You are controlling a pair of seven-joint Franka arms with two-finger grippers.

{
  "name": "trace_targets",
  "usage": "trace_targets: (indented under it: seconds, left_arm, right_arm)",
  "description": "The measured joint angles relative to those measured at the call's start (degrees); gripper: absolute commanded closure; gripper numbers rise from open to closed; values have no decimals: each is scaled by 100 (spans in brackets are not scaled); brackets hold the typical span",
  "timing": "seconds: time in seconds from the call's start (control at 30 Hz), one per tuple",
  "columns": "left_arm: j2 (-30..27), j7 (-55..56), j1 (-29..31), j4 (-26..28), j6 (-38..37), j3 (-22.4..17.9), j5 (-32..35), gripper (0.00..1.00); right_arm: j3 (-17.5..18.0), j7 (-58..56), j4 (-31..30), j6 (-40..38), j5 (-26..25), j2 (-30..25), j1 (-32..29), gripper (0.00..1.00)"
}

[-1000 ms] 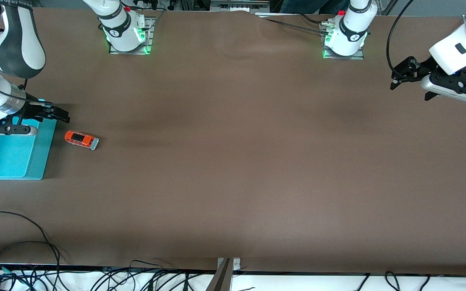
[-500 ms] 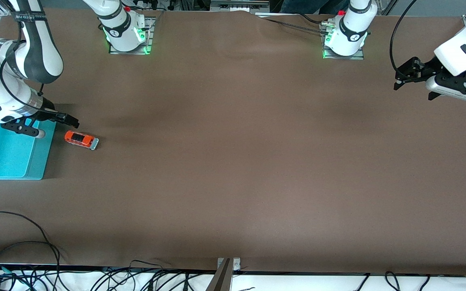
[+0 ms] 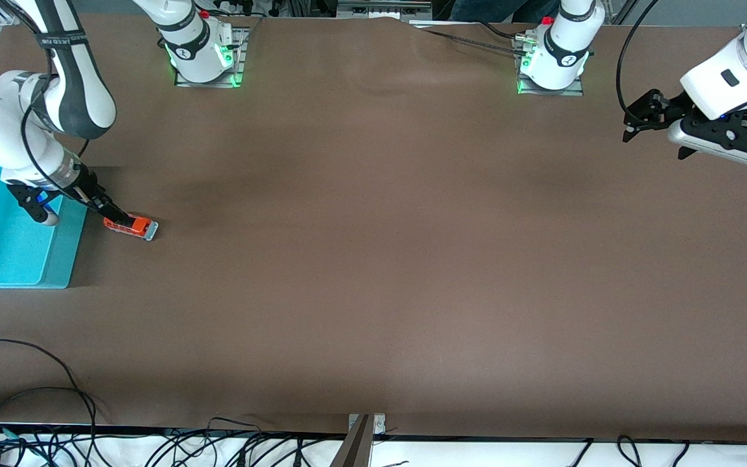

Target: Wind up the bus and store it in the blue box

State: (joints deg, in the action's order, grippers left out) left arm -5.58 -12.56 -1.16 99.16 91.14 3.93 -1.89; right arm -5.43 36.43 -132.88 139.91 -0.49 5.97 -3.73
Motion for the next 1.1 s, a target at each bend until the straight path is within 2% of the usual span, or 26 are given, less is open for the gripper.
trace_targets:
  seconds: [0.5, 1.1]
  left_arm:
    - [28, 0, 90, 0, -42, -25, 13, 0]
    - [142, 169, 273, -175, -66, -70, 13, 0]
  right_arm:
    - [3, 2075, -229, 931, 0, 404, -1, 0]
    - [-6, 2992, -228, 1593, 1, 896, -133, 0]
